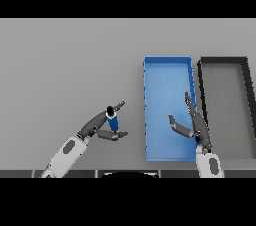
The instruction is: Pick up the blue pipe and place it into the blue bin.
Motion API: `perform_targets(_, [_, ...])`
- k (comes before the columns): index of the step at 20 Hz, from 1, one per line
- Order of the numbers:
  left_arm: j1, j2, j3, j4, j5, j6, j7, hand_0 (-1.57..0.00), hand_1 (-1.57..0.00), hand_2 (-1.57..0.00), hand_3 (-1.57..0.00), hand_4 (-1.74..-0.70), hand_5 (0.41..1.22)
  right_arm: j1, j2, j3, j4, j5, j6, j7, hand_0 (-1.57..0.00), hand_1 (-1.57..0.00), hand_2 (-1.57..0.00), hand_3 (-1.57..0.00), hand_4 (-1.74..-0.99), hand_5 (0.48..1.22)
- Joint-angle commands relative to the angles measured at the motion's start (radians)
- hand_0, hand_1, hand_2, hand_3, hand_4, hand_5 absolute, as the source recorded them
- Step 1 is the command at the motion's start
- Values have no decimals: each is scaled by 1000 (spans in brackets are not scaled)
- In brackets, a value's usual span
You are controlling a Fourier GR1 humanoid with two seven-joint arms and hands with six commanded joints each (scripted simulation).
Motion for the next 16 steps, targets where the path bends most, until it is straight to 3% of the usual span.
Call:
perform_targets(1, [0,-6,4,-2,18,-10,1,1,1,1,1,-1190,512,-8,4,2,13,4,-2,2,1,1,1,1,-1319,664])
perform_targets(3, [-12,-38,9,12,46,-20,4,1,1,-79,-69,-1240,566,-16,6,-2,21,-3,0,-4,1,1,1,1,-1322,664])
perform_targets(4, [-10,-47,12,14,53,-18,-1,-3,-89,-208,-197,-1275,607,-7,5,0,12,-6,6,-12,1,1,1,1,-1320,664])
perform_targets(5, [-9,-58,19,25,71,-23,3,-93,-246,-390,-472,-1306,730,-19,6,-3,27,-3,2,-3,1,1,1,1,-1319,663])
perform_targets(7, [-2,-82,29,35,101,-29,-5,-586,-715,-815,-840,-1455,906,-14,-2,-5,17,-3,4,-26,1,1,1,1,-1319,666])
perform_targets(9, [-2,-100,18,41,92,-32,-32,-941,-1023,-1087,-1098,-1553,1020,-18,2,0,22,5,-1,-10,1,1,1,1,-1309,664])
perform_targets(12, [11,-83,-2,21,74,-18,-57,-1248,-1290,-1323,-1306,-1639,1118,-30,-2,0,22,8,-1,11,1,1,1,1,-1302,666])
perform_targets(16, [11,-91,-15,-30,70,2,-48,-1439,-1456,-1470,-1419,-1690,1179,-30,-4,3,24,19,-5,-5,1,1,1,1,-1281,662])
